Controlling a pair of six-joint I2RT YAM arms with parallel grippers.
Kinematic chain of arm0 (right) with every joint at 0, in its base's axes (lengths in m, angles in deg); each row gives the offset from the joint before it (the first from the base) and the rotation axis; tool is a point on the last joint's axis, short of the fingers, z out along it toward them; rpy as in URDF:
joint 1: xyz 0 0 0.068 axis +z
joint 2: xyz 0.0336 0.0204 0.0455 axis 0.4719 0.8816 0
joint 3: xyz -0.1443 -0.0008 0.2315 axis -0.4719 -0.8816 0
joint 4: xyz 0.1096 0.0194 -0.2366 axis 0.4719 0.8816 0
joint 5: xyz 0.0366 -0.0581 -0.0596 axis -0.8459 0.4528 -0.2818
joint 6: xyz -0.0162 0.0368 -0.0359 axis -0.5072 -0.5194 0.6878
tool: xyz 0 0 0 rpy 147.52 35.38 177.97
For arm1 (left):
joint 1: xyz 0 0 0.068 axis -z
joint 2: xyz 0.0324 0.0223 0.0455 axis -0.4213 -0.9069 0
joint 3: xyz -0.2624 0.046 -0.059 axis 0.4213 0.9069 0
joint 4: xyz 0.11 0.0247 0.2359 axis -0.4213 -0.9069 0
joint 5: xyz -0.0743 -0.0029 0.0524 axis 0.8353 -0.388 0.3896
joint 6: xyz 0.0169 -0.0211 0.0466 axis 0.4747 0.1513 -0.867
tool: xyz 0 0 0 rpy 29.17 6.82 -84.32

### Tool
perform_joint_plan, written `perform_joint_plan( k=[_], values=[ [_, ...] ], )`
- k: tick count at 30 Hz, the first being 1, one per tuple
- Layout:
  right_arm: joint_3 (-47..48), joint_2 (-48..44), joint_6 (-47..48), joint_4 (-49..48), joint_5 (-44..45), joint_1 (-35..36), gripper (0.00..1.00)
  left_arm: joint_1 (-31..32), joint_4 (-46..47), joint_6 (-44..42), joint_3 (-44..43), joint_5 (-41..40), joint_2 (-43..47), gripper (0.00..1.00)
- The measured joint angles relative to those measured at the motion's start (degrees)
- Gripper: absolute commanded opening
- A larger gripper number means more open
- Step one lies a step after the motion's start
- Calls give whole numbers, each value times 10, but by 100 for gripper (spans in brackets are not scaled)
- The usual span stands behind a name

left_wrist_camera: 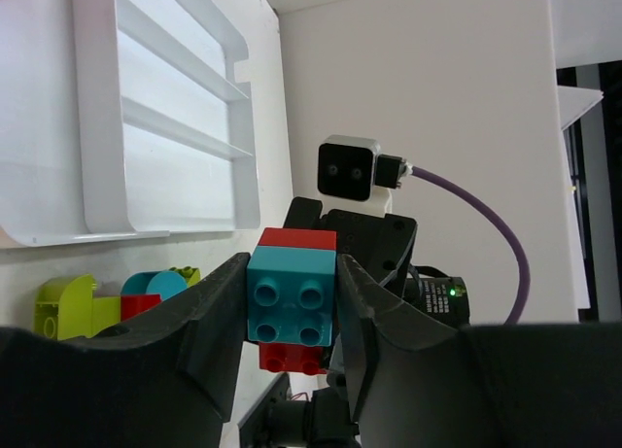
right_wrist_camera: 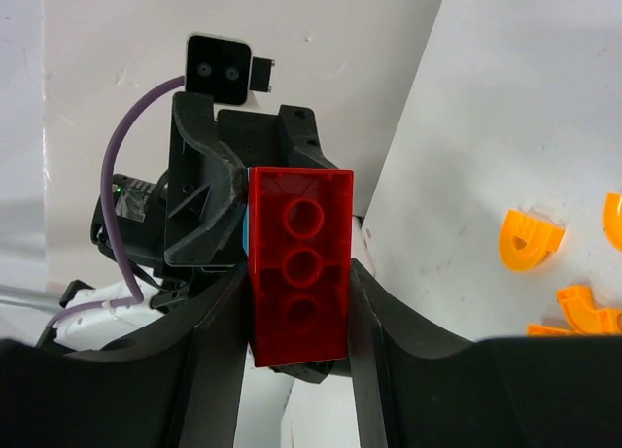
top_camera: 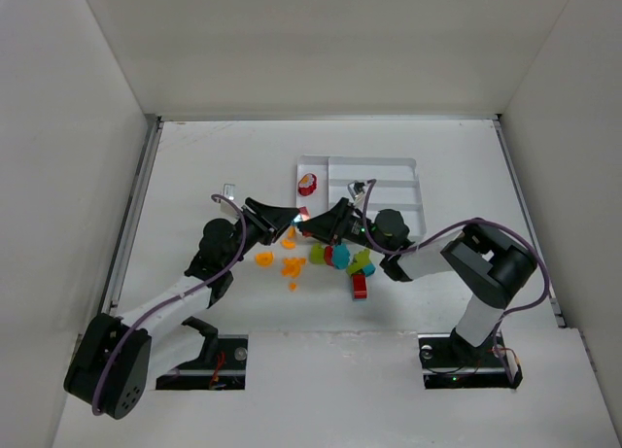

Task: Sort the legos into containers by color

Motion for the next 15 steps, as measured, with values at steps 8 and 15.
perform_joint_plan(
  k=[8,15],
  values=[
    [-2,0,0,-1,1,0,39,1,-2,-7,0,0,0,17],
    [-16,-3,5,-3,-7,-14,39,-15,-27,-17,1,17,12,10]
  ],
)
